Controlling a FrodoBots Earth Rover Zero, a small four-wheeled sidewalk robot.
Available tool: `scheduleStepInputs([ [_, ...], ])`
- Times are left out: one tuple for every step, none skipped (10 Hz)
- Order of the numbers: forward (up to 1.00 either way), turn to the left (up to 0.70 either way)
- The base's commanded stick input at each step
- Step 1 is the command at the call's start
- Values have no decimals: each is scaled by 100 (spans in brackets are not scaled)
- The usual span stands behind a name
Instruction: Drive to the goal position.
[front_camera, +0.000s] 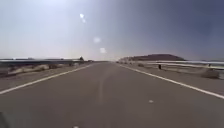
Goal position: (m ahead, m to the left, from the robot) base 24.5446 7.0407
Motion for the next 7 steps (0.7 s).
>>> scheduleStepInputs([
  [100,0],
  [100,0],
  [100,27],
  [100,27],
  [100,0],
  [100,0],
  [100,0],
])
